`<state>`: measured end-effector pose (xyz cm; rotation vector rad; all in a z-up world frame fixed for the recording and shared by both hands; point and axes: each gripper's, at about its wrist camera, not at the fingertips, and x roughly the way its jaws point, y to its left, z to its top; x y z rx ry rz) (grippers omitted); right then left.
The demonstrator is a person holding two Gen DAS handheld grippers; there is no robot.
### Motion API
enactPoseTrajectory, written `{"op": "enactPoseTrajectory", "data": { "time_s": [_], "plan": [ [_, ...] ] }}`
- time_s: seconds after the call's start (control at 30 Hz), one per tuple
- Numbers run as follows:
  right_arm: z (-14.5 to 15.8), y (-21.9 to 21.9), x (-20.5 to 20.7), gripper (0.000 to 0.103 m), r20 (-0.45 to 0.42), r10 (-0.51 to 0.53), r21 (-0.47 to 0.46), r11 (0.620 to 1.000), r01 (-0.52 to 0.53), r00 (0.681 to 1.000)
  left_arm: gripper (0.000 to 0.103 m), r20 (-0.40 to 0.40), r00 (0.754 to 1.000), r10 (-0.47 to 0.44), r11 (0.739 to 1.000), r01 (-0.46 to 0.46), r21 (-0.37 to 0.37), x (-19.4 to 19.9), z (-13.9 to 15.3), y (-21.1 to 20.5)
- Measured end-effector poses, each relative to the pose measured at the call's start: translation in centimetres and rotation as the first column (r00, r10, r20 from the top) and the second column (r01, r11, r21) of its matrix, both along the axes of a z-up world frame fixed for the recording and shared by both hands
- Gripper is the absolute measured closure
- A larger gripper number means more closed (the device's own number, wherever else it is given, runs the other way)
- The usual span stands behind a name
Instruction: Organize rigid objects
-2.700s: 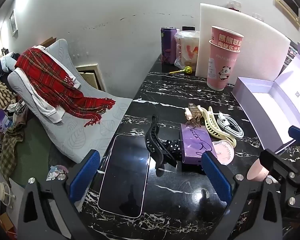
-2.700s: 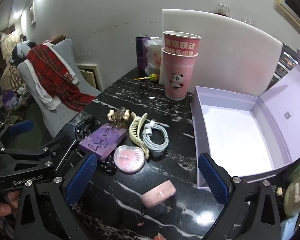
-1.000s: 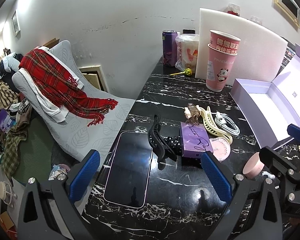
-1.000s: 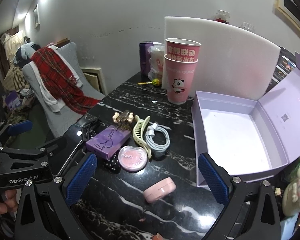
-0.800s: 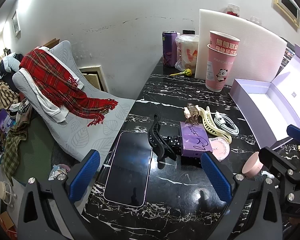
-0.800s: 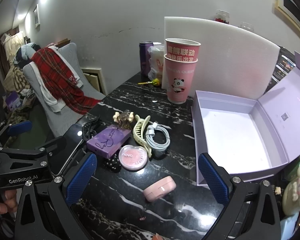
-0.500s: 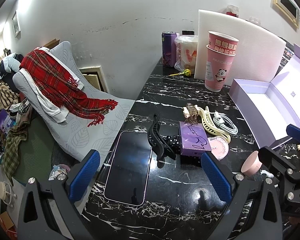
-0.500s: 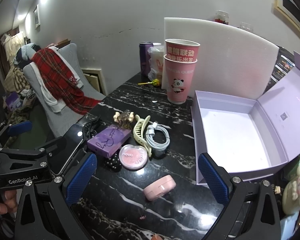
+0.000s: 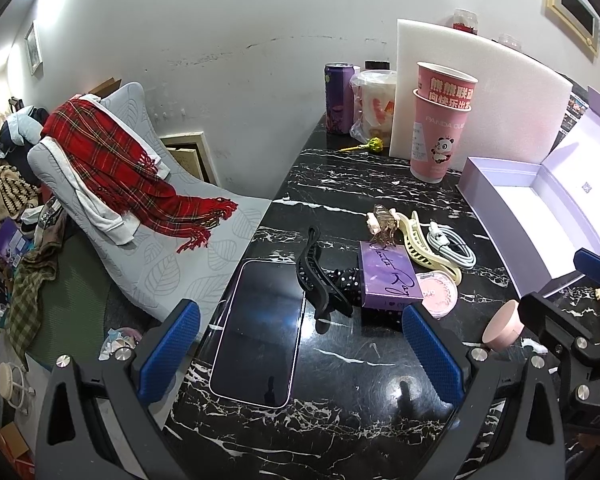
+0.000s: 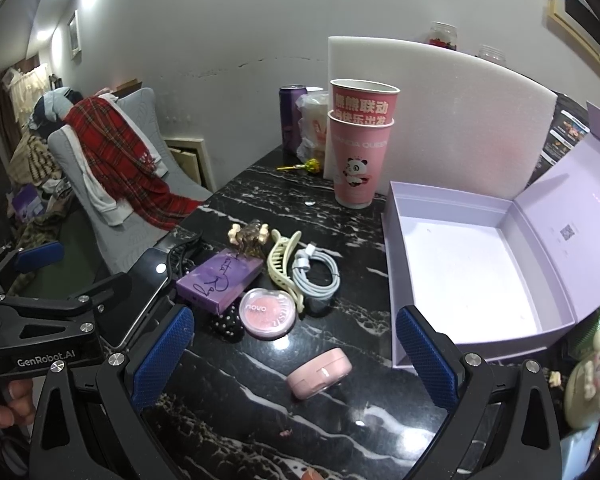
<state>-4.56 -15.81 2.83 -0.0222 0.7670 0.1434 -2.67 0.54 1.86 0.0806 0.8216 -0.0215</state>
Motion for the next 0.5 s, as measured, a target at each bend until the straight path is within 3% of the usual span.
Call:
{"op": "enactPoseTrajectory", "data": {
  "time_s": [0.5],
  "plan": [
    [-0.67, -0.20, -0.20, 0.000, -0.009, 0.013, 0.035, 0.999, -0.013, 1.000, 0.000, -0.010, 1.000, -0.014, 1.000, 0.014, -0.027, 0.18, -0.36, 0.43]
  ]
}}
